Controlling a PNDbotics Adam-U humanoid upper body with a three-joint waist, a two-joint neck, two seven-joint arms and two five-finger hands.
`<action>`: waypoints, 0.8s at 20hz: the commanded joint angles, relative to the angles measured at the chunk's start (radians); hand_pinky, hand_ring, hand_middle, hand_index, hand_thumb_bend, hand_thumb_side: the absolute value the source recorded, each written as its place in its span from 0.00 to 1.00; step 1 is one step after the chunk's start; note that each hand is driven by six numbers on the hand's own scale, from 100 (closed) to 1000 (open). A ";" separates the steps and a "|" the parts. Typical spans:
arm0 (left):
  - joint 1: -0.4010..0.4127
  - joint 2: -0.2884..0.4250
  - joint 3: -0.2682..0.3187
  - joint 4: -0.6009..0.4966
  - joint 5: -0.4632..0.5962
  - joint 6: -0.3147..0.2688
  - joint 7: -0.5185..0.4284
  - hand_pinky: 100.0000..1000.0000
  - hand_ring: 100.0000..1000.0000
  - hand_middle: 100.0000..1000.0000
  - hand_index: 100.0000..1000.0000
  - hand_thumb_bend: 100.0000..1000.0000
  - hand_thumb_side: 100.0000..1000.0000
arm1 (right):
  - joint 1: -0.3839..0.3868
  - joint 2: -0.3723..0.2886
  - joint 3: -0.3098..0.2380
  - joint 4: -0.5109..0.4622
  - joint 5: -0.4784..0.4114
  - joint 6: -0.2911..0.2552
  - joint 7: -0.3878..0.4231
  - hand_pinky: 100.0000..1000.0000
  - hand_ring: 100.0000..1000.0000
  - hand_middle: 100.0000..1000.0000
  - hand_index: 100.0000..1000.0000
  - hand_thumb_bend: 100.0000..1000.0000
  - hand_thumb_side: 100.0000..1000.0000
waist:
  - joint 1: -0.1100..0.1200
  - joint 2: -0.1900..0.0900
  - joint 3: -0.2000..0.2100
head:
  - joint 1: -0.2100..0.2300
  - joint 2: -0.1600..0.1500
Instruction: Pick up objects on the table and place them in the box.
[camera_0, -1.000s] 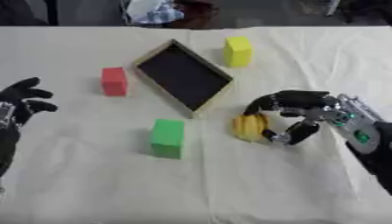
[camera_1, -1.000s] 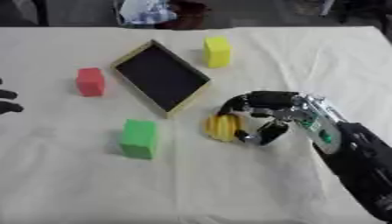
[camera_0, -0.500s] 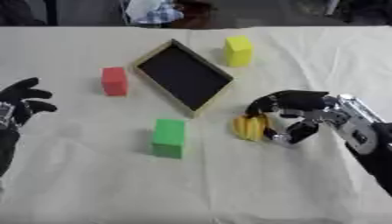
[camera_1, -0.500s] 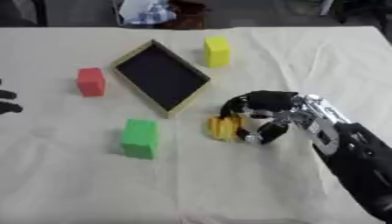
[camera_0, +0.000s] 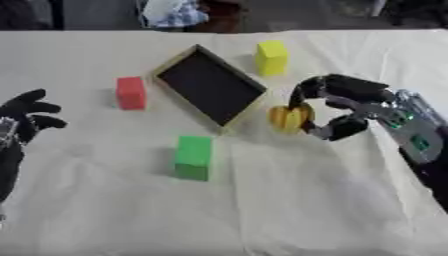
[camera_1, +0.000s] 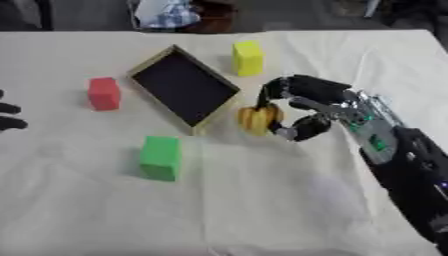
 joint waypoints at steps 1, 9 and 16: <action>-0.004 0.022 0.004 -0.011 -0.003 -0.002 -0.001 0.79 0.59 0.62 0.86 0.00 0.86 | -0.056 -0.055 0.011 -0.026 -0.053 0.010 -0.056 0.75 0.69 0.63 0.35 0.00 0.00 | -0.012 -0.030 0.002 | -0.006 0.005; -0.007 0.019 0.001 -0.011 -0.003 -0.003 -0.004 0.79 0.59 0.62 0.86 0.00 0.87 | -0.240 -0.015 0.054 0.099 -0.037 -0.015 -0.066 0.76 0.69 0.64 0.37 0.00 0.00 | -0.006 -0.024 0.014 | -0.017 0.000; -0.017 0.011 -0.005 -0.013 0.000 -0.005 -0.009 0.79 0.59 0.62 0.86 0.00 0.86 | -0.361 0.081 0.037 0.252 -0.006 -0.017 -0.003 0.76 0.70 0.65 0.39 0.00 0.00 | 0.005 -0.015 0.033 | -0.035 -0.016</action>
